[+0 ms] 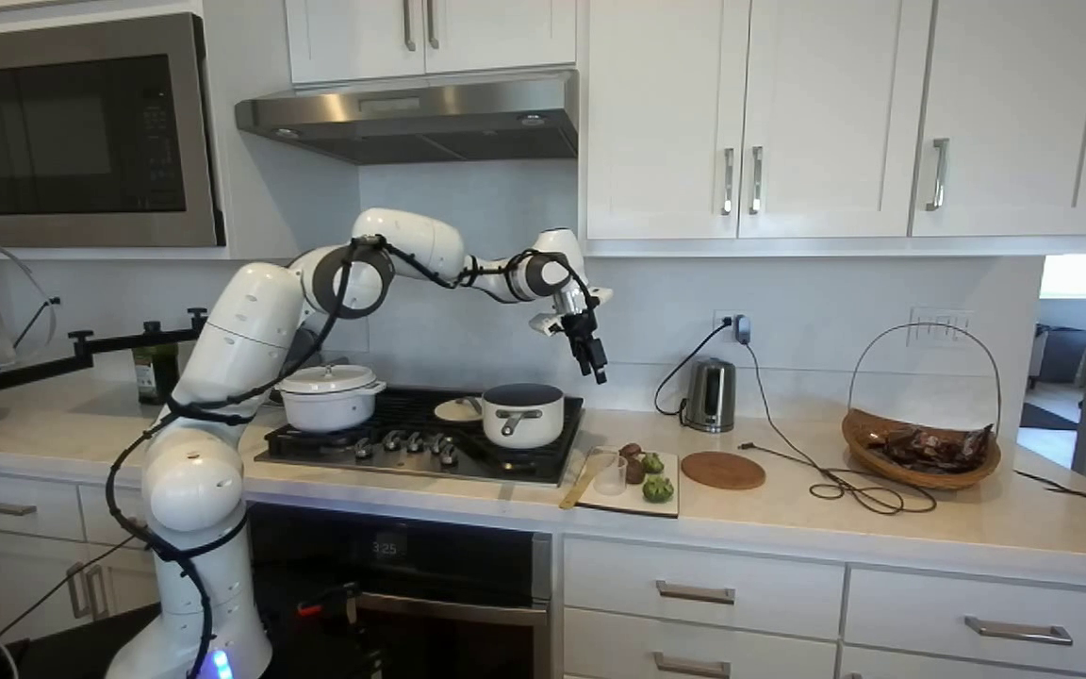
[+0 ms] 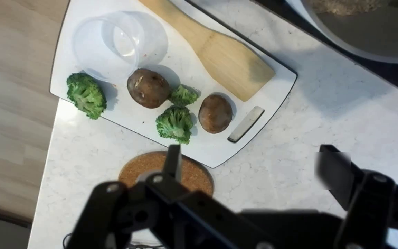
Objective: Take the brown object from the chopping board and place it in the white pot
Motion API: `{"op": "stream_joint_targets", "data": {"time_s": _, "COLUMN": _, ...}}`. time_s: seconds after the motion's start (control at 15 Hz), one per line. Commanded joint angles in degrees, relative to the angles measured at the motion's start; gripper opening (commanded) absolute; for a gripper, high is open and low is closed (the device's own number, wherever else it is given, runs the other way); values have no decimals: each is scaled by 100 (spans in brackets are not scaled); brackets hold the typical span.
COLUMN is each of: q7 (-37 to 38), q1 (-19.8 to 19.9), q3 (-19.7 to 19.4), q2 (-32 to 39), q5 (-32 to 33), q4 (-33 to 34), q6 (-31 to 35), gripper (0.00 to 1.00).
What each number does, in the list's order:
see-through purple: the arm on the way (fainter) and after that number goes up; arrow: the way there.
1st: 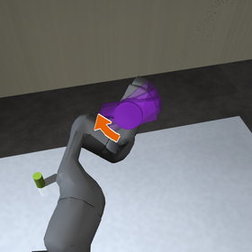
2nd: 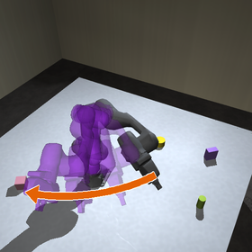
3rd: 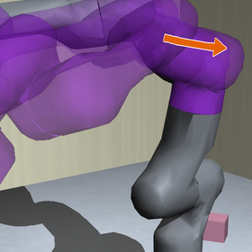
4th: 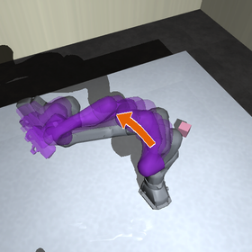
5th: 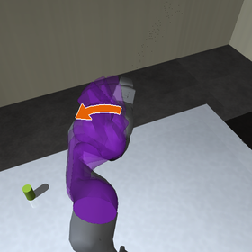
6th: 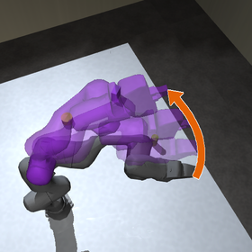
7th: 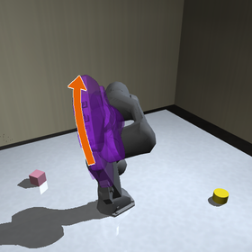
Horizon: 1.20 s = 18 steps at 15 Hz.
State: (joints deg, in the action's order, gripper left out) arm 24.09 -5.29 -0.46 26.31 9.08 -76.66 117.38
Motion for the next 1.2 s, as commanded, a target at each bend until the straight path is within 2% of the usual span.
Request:
{"op": "stream_joint_targets", "data": {"time_s": 0.0, "q7": -41, "q1": -48, "q3": -112, "q2": 528, "q5": -114, "q4": 689, "q6": -195, "gripper": 100}}
{"op": "stream_joint_targets", "data": {"time_s": 0.87, "q7": -100, "q1": 172, "q3": -340, "q2": 1594, "q5": -347, "q4": 1588, "q6": -444, "gripper": 100}}
{"op": "stream_joint_targets", "data": {"time_s": 1.13, "q7": -410, "q1": 310, "q3": -241, "q2": 1818, "q5": -561, "q4": 1738, "q6": -403, "gripper": 100}}
